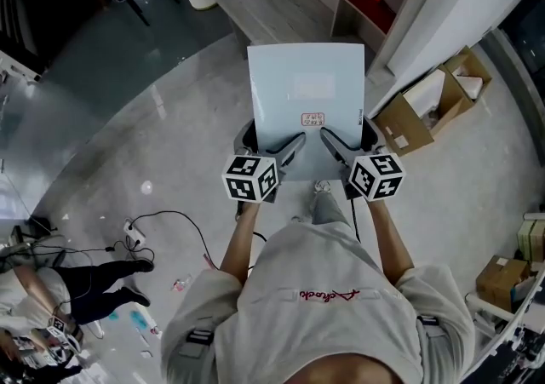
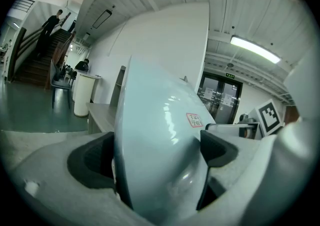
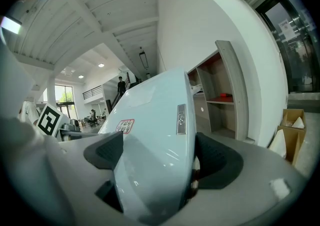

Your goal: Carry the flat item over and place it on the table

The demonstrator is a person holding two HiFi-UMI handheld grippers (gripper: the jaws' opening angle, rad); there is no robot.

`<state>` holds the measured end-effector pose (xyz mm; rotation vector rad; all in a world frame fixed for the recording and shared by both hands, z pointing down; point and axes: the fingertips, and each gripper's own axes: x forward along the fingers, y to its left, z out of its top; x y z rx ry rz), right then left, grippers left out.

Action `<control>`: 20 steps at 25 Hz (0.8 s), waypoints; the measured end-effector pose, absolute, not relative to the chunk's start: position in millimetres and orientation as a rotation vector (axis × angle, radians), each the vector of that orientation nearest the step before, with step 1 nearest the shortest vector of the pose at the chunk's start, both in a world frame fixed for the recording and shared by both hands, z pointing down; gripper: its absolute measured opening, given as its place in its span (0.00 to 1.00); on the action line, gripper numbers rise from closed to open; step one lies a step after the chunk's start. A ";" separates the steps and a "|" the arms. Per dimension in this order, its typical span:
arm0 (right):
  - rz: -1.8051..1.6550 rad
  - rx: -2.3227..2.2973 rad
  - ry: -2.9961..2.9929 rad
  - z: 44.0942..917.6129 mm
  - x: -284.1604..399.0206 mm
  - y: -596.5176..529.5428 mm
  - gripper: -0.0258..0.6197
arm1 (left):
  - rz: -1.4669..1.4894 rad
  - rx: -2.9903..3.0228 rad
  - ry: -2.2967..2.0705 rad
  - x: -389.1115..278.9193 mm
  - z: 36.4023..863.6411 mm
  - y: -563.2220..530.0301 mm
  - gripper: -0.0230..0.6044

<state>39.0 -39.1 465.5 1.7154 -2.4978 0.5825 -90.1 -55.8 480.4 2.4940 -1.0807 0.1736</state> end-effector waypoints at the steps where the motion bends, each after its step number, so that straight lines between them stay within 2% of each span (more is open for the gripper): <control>1: 0.584 1.710 -2.499 467.2 39.5 -43.4 0.75 | 0.174 2.490 -1.084 -89.7 482.3 -59.6 0.90; 20: 0.594 1.643 -2.575 464.9 99.7 -177.5 0.75 | 0.187 2.475 -1.167 -31.0 475.9 -187.3 0.90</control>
